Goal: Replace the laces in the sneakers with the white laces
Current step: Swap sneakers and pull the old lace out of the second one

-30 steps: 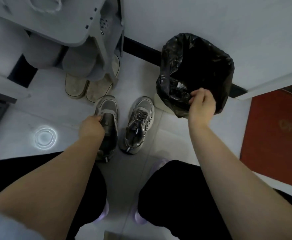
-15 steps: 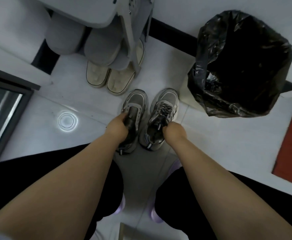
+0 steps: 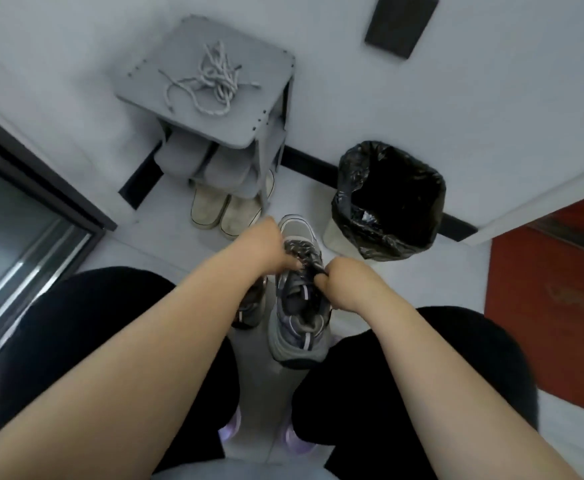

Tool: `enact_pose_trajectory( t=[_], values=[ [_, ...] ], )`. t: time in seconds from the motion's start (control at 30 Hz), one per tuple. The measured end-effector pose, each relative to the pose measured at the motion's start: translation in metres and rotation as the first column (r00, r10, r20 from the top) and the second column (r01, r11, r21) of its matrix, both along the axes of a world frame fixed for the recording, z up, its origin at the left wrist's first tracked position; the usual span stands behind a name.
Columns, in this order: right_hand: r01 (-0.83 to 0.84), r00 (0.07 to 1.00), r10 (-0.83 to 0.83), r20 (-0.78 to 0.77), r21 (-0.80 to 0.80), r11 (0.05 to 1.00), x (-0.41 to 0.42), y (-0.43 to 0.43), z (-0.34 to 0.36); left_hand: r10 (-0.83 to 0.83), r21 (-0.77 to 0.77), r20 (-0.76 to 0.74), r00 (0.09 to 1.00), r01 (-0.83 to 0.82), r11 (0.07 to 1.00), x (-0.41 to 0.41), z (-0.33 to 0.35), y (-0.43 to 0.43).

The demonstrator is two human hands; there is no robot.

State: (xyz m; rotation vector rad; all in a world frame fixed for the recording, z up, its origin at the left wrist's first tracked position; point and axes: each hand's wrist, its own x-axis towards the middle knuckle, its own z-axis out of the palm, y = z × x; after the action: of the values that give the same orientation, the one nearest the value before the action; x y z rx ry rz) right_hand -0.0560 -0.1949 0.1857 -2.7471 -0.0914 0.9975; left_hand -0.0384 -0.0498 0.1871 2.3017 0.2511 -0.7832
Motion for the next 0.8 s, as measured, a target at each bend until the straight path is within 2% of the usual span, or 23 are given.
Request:
enact_pose_trajectory(
  t=[0.1, 0.23, 0.5, 0.63, 0.73, 0.8],
  values=[
    [0.038, 0.994, -0.045, 0.096, 0.076, 0.996, -0.036, 0.005, 0.035, -0.045, 0.025, 0.179, 0.983, 0.041, 0.999, -0.032, 0.041, 0.009],
    [0.015, 0.956, -0.059, 0.288, 0.154, 0.988, -0.08, 0.014, 0.065, 0.006, -0.036, 0.374, 0.928, 0.008, 0.999, -0.074, 0.07, 0.024],
    [-0.012, 0.911, -0.086, 0.404, 0.235, 0.972, -0.121, 0.015, 0.073, 0.157, -0.208, 0.465, 0.871, -0.065, 0.976, -0.121, 0.078, 0.03],
    [-0.05, 0.871, -0.077, 0.485, 0.244, 0.969, -0.126, 0.015, 0.068, 0.127, -0.19, 0.478, 0.869, -0.039, 0.981, -0.124, 0.081, 0.034],
    [0.016, 0.754, -0.319, 0.574, 0.469, 0.883, -0.129, 0.012, 0.064, 0.083, -0.178, 0.495, 0.865, 0.007, 0.984, -0.123, 0.078, 0.033],
    [0.045, 0.713, -0.421, 0.56, 0.564, 0.825, -0.127, 0.011, 0.062, 0.091, -0.211, 0.488, 0.868, 0.016, 0.977, -0.12, 0.075, 0.031]
  ],
)
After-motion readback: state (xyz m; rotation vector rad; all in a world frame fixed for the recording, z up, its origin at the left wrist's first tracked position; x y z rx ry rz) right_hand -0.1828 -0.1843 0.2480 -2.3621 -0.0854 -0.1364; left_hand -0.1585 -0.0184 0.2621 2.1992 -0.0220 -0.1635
